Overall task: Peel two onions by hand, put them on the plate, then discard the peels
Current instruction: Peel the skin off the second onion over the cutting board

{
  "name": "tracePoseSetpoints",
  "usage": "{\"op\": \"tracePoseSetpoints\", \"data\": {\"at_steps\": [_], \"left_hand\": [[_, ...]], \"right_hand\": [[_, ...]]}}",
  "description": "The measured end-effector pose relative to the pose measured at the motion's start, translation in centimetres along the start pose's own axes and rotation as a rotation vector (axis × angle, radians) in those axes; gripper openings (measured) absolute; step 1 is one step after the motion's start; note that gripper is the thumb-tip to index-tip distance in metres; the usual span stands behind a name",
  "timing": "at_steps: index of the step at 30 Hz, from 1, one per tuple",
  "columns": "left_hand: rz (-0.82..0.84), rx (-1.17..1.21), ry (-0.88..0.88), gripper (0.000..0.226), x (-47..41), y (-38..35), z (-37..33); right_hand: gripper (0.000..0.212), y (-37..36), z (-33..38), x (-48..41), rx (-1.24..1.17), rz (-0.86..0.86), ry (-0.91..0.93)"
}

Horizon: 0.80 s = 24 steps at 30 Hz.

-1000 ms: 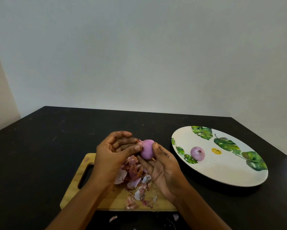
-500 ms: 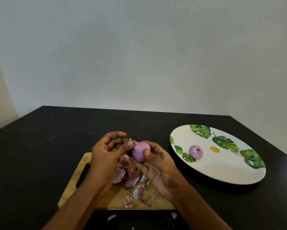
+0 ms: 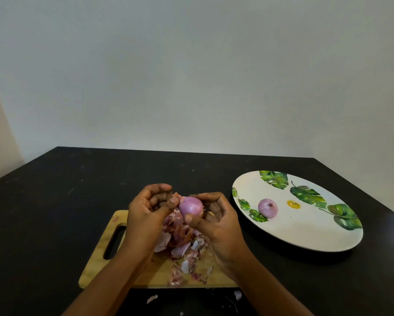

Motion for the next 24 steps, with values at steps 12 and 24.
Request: {"op": "tracePoseSetpoints", "data": {"at_steps": [12, 24], "left_hand": [[-0.042, -0.099, -0.022, 0.02, 0.5, -0.4, 0.3], [-0.082, -0.299, -0.257, 0.022, 0.7, 0.1, -2.3]], "right_hand": [[0.038, -1.1, 4.2, 1.0, 0.704, 0.014, 0.546], [0.036, 3.3, 0.7, -1.0, 0.296, -0.14, 0.117]]}}
Point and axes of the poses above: each hand's wrist, its own x-axis away from the middle knuckle, its own y-axis out of the back of the hand, z = x × y, the point moved 10 cm from there along -x, towards the middle knuckle, and after that the axes turned 11 degrees about y, right-handed, at the moved point
